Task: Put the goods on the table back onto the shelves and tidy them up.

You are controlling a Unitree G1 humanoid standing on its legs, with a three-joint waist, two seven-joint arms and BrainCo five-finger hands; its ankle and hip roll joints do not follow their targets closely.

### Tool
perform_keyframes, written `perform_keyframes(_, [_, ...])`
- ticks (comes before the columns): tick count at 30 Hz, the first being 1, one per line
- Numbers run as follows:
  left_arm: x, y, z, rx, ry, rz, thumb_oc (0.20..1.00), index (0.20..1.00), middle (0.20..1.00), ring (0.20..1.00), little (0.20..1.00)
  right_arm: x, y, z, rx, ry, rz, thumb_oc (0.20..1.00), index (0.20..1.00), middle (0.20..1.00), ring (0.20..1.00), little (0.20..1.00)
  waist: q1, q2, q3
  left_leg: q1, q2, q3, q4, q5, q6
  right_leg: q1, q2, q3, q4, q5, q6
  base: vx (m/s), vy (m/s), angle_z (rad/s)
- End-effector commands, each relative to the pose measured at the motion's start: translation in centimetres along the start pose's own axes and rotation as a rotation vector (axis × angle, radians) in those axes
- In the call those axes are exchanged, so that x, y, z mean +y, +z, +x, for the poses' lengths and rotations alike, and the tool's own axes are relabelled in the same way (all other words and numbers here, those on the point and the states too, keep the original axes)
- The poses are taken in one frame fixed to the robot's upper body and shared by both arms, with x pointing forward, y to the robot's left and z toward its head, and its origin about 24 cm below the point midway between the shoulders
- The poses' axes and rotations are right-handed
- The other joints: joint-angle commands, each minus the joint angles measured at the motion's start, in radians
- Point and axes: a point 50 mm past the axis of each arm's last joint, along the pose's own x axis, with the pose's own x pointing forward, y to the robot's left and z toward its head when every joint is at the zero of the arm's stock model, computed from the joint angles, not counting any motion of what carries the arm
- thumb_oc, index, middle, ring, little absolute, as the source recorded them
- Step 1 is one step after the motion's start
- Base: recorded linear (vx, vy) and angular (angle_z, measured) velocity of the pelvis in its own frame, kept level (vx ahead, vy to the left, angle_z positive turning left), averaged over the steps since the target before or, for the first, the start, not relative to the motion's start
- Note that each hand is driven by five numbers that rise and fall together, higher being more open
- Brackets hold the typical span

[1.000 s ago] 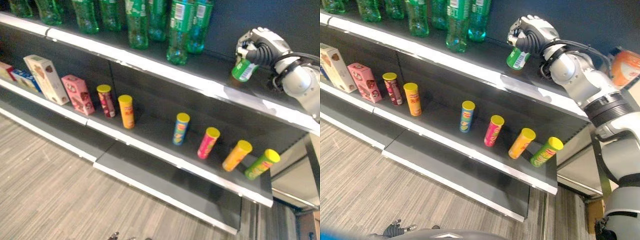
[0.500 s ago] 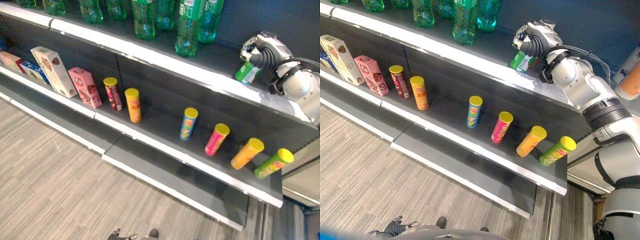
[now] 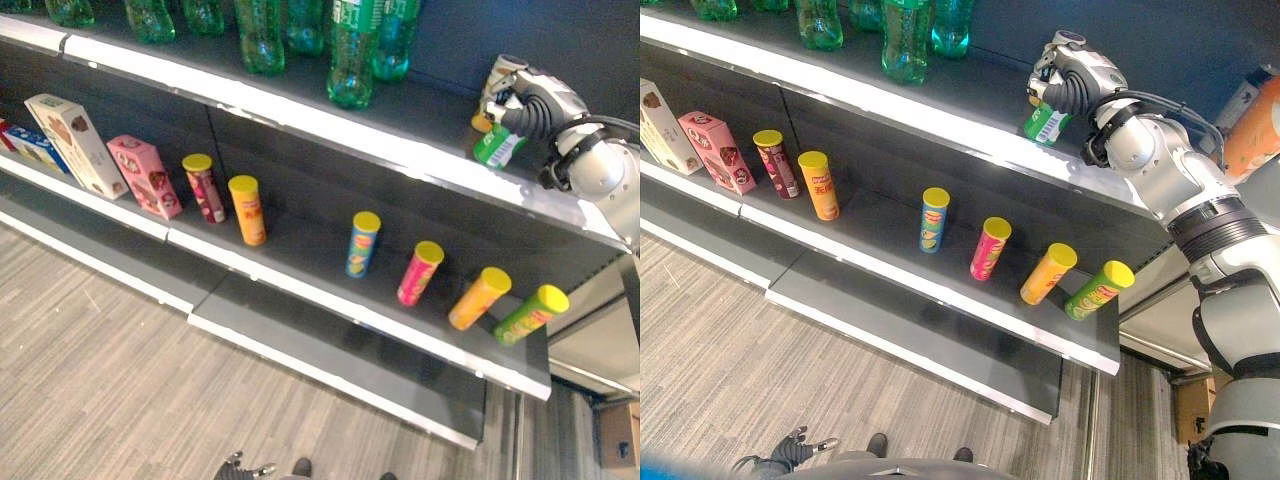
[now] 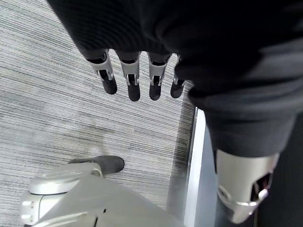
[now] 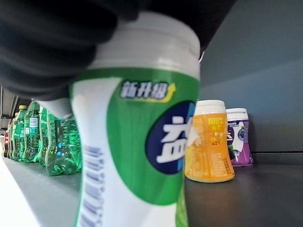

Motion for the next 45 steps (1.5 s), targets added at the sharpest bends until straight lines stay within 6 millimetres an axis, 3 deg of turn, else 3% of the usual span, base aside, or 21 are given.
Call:
perform_keyframes(1, [1.5, 2.1, 0.6, -0.062, 0.035, 0.002, 1.0, 1.0, 1.0, 1.0, 1.0, -2.8, -0.4, -0.3, 0.007, -0.039, -0.072, 0.2, 0.2, 0.2, 0.2, 0.2, 0.035, -0.027, 0.01, 0.036, 0.014, 0.082, 0.009, -0.121, -0.018, 0.064, -0.002, 0.033, 0.017, -0.145, 0.03, 0.0, 0.0, 0.0])
perform_keyframes(34, [2.9, 2.0, 0.6, -0.048, 0.05, -0.001, 1.0, 1.0, 1.0, 1.0, 1.0, -2.8, -0.4, 0.7, 0.034, 0.028, -0.148, 0.2, 0.2, 0.2, 0.2, 0.2, 0.053, -0.042, 0.011, 0.029, 0.006, 0.066, 0.009, -0.124, -0.016, 0.066, -0.005, 0.014, 0.017, -0.151, 0.031, 0.0, 0.0, 0.0])
perform_keyframes(36, [2.9, 1.9, 0.6, -0.045, 0.05, -0.005, 1.0, 1.0, 1.0, 1.0, 1.0, -2.9, -0.5, 0.7, 0.043, 0.031, -0.178, 1.0, 1.0, 1.0, 1.0, 1.0, 0.055, -0.043, 0.012, 0.029, 0.005, 0.064, 0.009, -0.124, -0.015, 0.066, -0.005, 0.011, 0.017, -0.152, 0.031, 0.0, 0.0, 0.0])
perform_keyframes(45, [3.5, 2.0, 0.6, -0.042, 0.061, -0.005, 1.0, 1.0, 1.0, 1.0, 1.0, -3.8, -1.0, 0.9, 0.072, 0.005, -0.238, 1.0, 1.0, 1.0, 1.0, 1.0, 0.057, -0.046, 0.011, 0.028, 0.004, 0.063, 0.009, -0.127, -0.012, 0.067, -0.005, 0.009, 0.017, -0.15, 0.03, 0.0, 0.0, 0.0])
